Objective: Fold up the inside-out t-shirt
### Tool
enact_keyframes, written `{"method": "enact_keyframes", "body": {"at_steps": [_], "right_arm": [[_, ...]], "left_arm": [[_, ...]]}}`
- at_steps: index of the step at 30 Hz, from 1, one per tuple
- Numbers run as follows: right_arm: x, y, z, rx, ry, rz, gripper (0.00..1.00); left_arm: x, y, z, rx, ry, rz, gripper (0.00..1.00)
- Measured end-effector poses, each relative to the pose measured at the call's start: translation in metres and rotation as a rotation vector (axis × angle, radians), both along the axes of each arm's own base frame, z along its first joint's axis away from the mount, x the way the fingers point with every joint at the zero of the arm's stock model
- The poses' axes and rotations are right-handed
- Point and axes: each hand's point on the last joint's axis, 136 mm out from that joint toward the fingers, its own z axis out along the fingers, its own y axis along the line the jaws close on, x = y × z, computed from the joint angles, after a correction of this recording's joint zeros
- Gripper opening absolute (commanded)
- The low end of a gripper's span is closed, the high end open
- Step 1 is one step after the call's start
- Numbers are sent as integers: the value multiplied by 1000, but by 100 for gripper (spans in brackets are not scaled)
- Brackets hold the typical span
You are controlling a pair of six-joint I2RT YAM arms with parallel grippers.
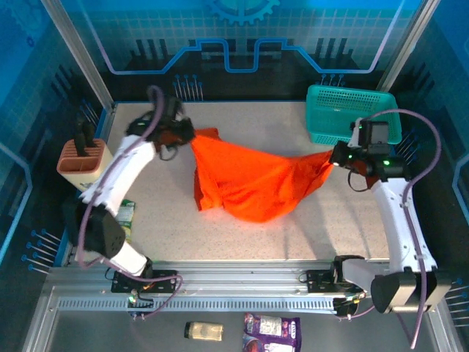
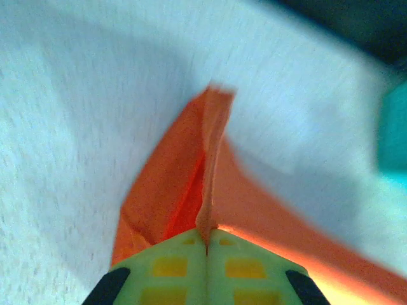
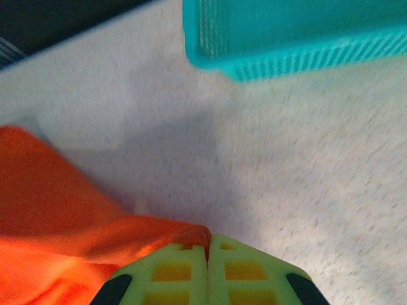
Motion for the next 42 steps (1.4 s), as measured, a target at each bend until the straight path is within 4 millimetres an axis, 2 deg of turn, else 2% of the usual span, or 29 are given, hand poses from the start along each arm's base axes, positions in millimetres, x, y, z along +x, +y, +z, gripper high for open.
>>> {"method": "enact_keyframes", "body": {"at_steps": [3, 5, 7, 10, 14, 16, 19, 22, 23, 24, 26, 29, 32, 38, 42], "right_arm": [[-10, -17, 40, -27, -111, -45, 0], [-20, -23, 56, -37, -163, -64, 0], [-30, -29, 66, -41, -196, -79, 0], [-40, -30, 72, -24, -218, -80, 0], [-41, -20, 72, 31, -230, -25, 0], [-36, -11, 62, 76, -210, 20, 0], [-23, 0, 34, 162, -134, 76, 0], [-9, 5, -19, 246, 18, 81, 8], [-7, 7, -44, 267, 89, 73, 12], [-8, 9, -69, 282, 161, 65, 15], [-14, 13, -109, 284, 284, 59, 20], [-23, 18, -145, 249, 410, 56, 25], [-25, 23, -150, 194, 432, 69, 29], [-24, 51, -149, 113, 440, 157, 35], [-18, 71, -159, 126, 470, 218, 37]], "left_arm": [[-8, 39, 73, -86, -209, 56, 0], [-20, 49, 108, -141, -308, 53, 0], [-34, 54, 134, -197, -383, 39, 0], [-51, 56, 155, -267, -447, 7, 0], [-53, 47, 160, -340, -460, -57, 0], [-46, 46, 148, -371, -436, -66, 0], [-26, 47, 103, -407, -319, -50, 0], [-8, 47, 31, -429, -141, -19, 0], [-5, 46, 4, -435, -74, -10, 0], [-5, 43, -27, -442, 1, -3, 0], [-11, 35, -74, -450, 121, 5, 0], [-22, 19, -125, -447, 267, -4, 0], [-27, 7, -142, -426, 318, -39, 0], [-28, 2, -144, -405, 316, -65, 0], [-28, 2, -144, -398, 315, -66, 0]]}}
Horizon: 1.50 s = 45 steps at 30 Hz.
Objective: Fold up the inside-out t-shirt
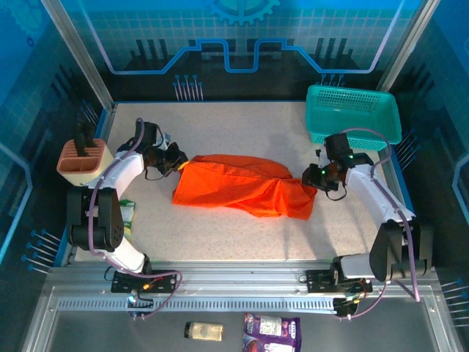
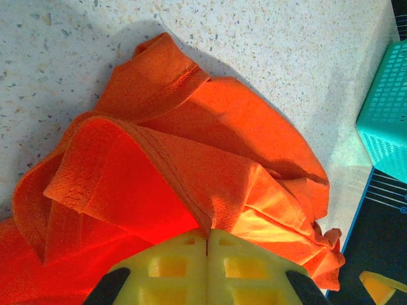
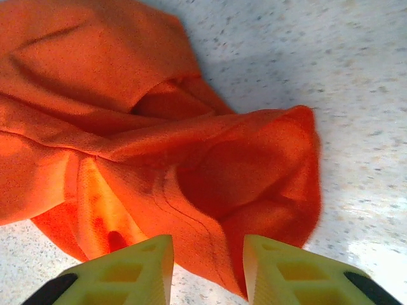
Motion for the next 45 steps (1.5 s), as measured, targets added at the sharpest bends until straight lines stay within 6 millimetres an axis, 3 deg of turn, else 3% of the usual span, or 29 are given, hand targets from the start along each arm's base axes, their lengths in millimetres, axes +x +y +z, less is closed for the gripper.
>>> {"method": "enact_keyframes", "body": {"at_steps": [6, 9, 14, 19, 21, 24, 29, 32, 34, 36, 38, 41, 43, 45], "right_arm": [[10, 16, -29, 53, 77, 27, 38], [17, 26, -33, 97, 83, 46, 31], [27, 39, -21, 166, 46, 68, 1], [46, 41, 7, 156, -24, 77, 0], [57, 38, 27, 133, -72, 76, 0], [82, 32, 82, 100, -201, 73, 0], [113, 6, 222, 28, -536, 31, 0], [100, -8, 303, -18, -742, 5, 0], [78, -12, 340, -34, -843, 4, 0], [53, -14, 363, -41, -912, 12, 0], [29, -13, 369, -37, -949, 32, 0], [4, -8, 339, -20, -903, 73, 0], [-8, 0, 293, 2, -802, 108, 0], [-16, 9, 234, 34, -655, 135, 0]], "left_arm": [[1, 1, 1, 11, -8, -9, 0], [1, 1, 1, 14, -9, -10, 0], [1, 1, 3, 15, -8, -9, 0], [11, 2, 24, 20, -43, -7, 0], [21, 2, 45, 22, -83, -5, 0], [46, 3, 99, 24, -193, -5, 0], [94, 14, 228, 17, -479, 10, 0], [97, 27, 298, 8, -630, 24, 0], [90, 33, 333, 6, -709, 26, 0], [79, 36, 353, 6, -755, 23, 0], [66, 35, 354, 2, -755, 15, 0], [41, 34, 320, -4, -679, 16, 0], [23, 35, 271, -8, -576, 32, 0], [7, 38, 210, -5, -443, 57, 0]]}}
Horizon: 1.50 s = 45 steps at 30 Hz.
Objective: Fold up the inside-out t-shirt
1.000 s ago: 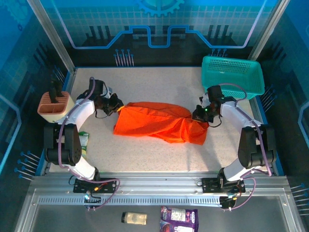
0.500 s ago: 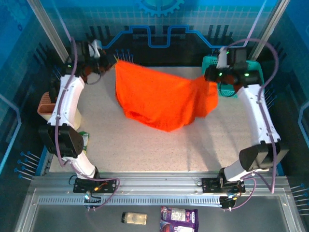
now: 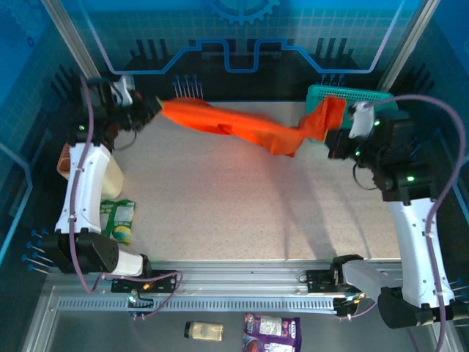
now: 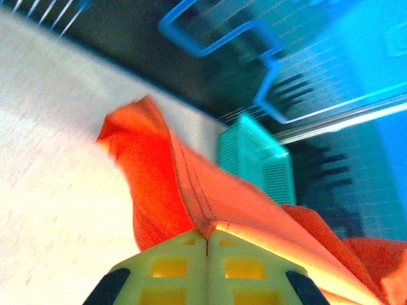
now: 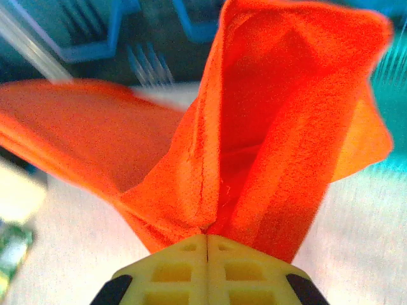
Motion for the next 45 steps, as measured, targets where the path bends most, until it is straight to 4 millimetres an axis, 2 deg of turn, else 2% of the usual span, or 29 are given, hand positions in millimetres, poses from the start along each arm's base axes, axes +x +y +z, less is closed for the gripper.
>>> {"method": "enact_keyframes", "body": {"at_steps": [1, 2, 3, 4, 5, 7, 9, 12, 20, 24, 29, 32, 39, 45], "right_arm": [[-5, 5, -34, 7, 93, 16, 1], [-10, 9, -60, 17, 169, 24, 8], [-16, 14, -97, 25, 284, 28, 15], [-22, 16, -126, 33, 381, 22, 21], [-29, 17, -148, 40, 458, 10, 23], [-40, 16, -179, 50, 570, -22, 27], [-42, 15, -187, 62, 607, -47, 28], [-33, 13, -192, 56, 608, -74, 32], [-13, 8, -236, 0, 696, -116, 33], [-8, 23, -260, -54, 735, -50, 33], [-7, 42, -287, -163, 790, 44, 37], [4, 51, -286, -233, 772, 69, 38], [24, 66, -269, -329, 710, 29, 44], [32, 69, -284, -411, 777, -26, 45]], "left_arm": [[-8, 2, -34, 1, 75, 15, 0], [-16, 4, -65, 2, 146, 24, 0], [-25, 5, -100, 3, 230, 35, 0], [-37, 7, -136, 8, 317, 44, 0], [-47, 8, -162, 11, 385, 51, 0], [-67, 9, -206, 23, 507, 62, 0], [-77, 11, -227, 38, 564, 66, 0], [-75, 13, -231, 60, 560, 63, 0], [-70, 16, -230, 80, 528, 59, 0], [-69, 16, -230, 80, 526, 60, 0], [-69, 16, -230, 80, 527, 59, 0], [-69, 16, -230, 80, 527, 60, 0], [-69, 16, -229, 80, 525, 60, 0], [-69, 16, -229, 81, 525, 60, 0]]}}
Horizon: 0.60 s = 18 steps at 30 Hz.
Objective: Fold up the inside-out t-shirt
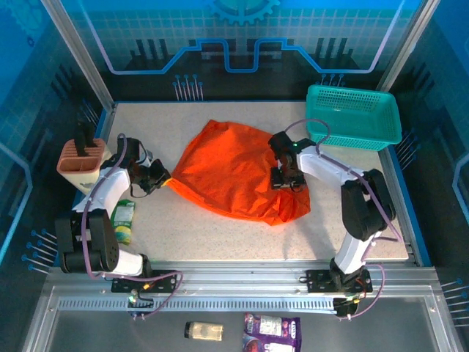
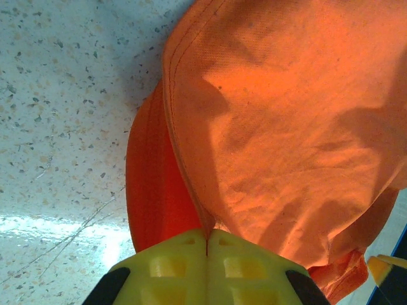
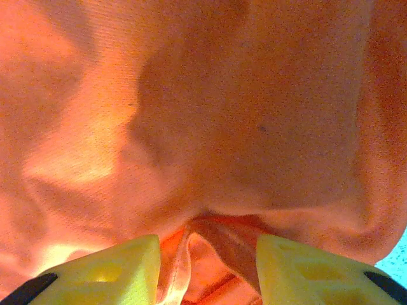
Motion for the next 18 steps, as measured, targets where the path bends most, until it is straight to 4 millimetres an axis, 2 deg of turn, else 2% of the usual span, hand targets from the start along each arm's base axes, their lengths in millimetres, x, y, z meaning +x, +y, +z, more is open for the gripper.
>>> {"method": "enact_keyframes", "body": {"at_steps": [5, 9, 15, 18], "right_arm": [[-11, 0, -21, -63, 80, -10, 38], [-19, 2, -25, -85, 109, -13, 24], [-11, 1, -8, -95, 69, -28, 2], [-6, -2, 12, -85, 22, -38, 0]], "left_arm": [[0, 0, 0, 0, -1, 0, 0], [1, 0, 1, 1, -6, 0, 0], [4, 1, 2, 2, -17, 0, 0], [4, 1, 2, 2, -18, 1, 0]]}}
